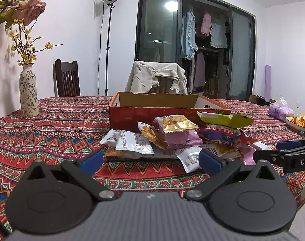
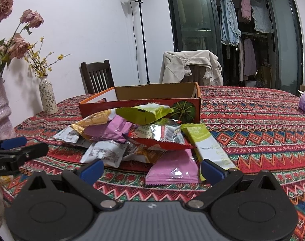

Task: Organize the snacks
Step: 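Grasp the green-and-white snack bar with the right gripper while the left grasps a cookie packet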

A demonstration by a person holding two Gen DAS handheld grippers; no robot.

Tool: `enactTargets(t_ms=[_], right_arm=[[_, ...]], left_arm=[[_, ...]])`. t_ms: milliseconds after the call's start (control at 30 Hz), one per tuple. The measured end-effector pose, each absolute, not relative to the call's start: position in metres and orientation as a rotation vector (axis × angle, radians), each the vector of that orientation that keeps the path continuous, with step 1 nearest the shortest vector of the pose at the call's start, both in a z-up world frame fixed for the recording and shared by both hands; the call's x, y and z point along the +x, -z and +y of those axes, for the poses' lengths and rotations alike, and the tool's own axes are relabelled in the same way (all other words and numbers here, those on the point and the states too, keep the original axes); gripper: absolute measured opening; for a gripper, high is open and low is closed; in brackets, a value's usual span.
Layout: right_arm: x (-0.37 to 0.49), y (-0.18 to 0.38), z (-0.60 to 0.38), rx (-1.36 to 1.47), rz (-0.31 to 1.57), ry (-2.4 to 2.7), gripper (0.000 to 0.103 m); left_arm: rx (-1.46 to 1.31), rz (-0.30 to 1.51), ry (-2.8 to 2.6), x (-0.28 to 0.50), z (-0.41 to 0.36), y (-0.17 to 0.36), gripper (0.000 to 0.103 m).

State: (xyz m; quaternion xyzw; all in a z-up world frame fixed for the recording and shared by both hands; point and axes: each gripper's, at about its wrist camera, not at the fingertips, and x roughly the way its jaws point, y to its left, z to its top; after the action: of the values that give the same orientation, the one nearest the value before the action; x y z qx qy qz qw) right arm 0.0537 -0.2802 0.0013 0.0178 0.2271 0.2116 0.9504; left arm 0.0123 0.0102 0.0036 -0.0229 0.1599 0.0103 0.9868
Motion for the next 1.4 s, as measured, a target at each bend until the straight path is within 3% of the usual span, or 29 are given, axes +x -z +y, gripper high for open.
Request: enactTargets(t_ms=[467,767,967,1033,1400], right_arm=[[0.117,-0.045,-0.266,0.085,0.439,-0.479,0.103],[0.181,-0.048,-0.241,0.108,0.585,-0.44,0.1],[0.191,-0.027,-0.232,0.052,0.682,-0.434,0.065],[0.182,-0.024,-0.232,0.01,0.654,-0.427,0.045],[0.133,-0.021,-0.262,0.018,0.459,-0.432,0.041]], left_arm=[[-0.066,0.314,-0.072,0.044,0.019,-0.017,0.103],[-0.089,0.334,-0.093,0.06,0.03,-0.017,0.103],[-0.102,0.354,-0.102,0.062,0.037,-0.012,0.103],[-0.107,0.36,-0.107,0.062,0.038,-0.011,0.103],[-0.095,0.389,-0.089,0.069,0.029,-0.013,0.103]])
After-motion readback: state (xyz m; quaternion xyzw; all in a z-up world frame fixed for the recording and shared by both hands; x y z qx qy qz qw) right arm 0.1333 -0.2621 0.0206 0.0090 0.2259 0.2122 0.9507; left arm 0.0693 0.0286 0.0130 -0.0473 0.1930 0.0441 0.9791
